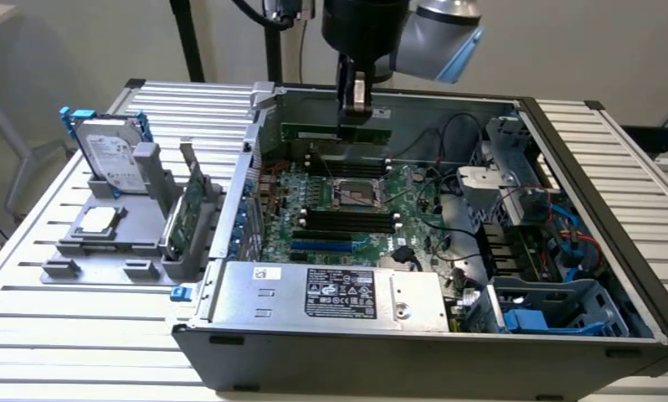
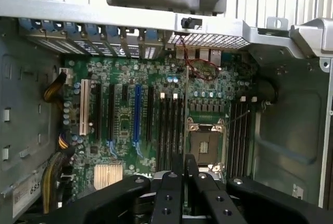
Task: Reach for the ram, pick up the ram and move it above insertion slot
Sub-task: 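Pick up the ram and move it above insertion slot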
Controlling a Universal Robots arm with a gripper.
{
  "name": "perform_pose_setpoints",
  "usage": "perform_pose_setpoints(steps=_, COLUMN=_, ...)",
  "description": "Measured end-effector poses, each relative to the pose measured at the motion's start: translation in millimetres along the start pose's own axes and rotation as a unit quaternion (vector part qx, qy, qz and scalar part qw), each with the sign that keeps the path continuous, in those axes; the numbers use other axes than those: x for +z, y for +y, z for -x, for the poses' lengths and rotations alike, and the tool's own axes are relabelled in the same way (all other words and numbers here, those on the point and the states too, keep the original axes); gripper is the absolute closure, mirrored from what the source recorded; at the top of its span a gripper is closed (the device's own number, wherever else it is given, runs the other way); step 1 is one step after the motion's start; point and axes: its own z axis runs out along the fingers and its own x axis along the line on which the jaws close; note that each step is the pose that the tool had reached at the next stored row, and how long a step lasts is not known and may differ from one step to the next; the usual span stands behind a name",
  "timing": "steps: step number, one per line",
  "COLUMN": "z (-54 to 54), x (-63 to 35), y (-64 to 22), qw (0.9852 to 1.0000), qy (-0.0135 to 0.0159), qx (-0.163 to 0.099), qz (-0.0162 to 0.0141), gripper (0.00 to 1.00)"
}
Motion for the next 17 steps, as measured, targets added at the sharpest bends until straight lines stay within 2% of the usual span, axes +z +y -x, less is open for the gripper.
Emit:
perform_pose_setpoints(steps=4, z=10.1, x=2.3, y=-9.2, qw=1.0, qy=0.0023, qx=0.0, qz=-0.001, gripper=0.87)
perform_pose_setpoints(steps=8, z=15.8, x=4.0, y=-17.5, qw=1.0, qy=0.007, qx=0.0, qz=-0.0014, gripper=0.87)
perform_pose_setpoints(steps=12, z=18.8, x=5.3, y=-20.8, qw=0.9999, qy=0.0109, qx=0.003, qz=-0.0019, gripper=0.87)
perform_pose_setpoints(steps=17, z=19.1, x=5.4, y=-21.7, qw=0.9999, qy=0.0111, qx=0.005, qz=-0.0021, gripper=0.87)
